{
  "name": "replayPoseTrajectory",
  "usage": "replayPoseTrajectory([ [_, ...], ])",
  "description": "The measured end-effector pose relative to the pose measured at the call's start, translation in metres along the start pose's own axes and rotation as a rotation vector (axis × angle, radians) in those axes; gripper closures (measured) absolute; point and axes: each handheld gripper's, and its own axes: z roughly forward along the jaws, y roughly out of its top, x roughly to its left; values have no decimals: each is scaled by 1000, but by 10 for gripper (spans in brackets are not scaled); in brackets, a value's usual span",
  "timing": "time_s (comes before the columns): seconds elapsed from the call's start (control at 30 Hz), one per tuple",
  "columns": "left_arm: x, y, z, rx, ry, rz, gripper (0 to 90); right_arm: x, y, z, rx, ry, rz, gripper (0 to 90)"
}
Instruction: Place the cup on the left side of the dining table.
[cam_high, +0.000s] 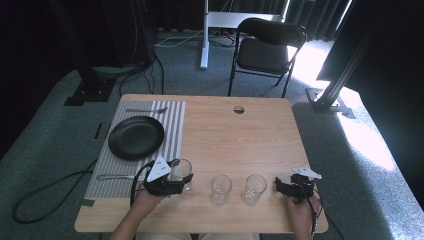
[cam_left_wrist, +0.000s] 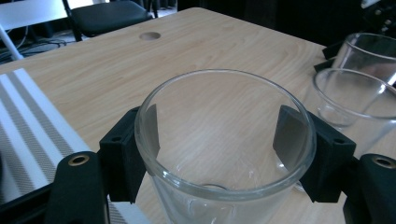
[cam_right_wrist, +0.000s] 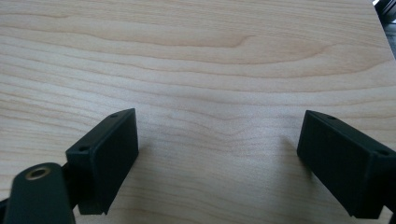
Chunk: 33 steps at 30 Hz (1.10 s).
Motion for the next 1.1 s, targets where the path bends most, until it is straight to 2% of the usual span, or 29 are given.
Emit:
replayPoseTrajectory([
  [0.33, 27, 11, -9, -5, 81, -39, 292, 0, 0, 0, 0, 0, 0, 119],
  [0.43, 31, 10, -10, -6, 91, -49, 293, 0, 0, 0, 0, 0, 0, 119],
  [0.57, 42, 7, -12, -6, 128, -73, 292, 0, 0, 0, 0, 0, 0, 119],
  [0.63, 45, 6, -13, -5, 129, -83, 292, 0, 0, 0, 0, 0, 0, 119],
  [0.67, 51, 6, -14, -2, 149, -95, 292, 0, 0, 0, 0, 0, 0, 119],
  [0.73, 56, 5, -16, -3, 161, -104, 292, 0, 0, 0, 0, 0, 0, 119],
  [0.97, 70, 2, -19, 7, 195, -111, 292, 0, 0, 0, 0, 0, 0, 120],
  [1.1, 78, -1, -17, 14, 205, -129, 292, 0, 0, 0, 0, 0, 0, 119],
])
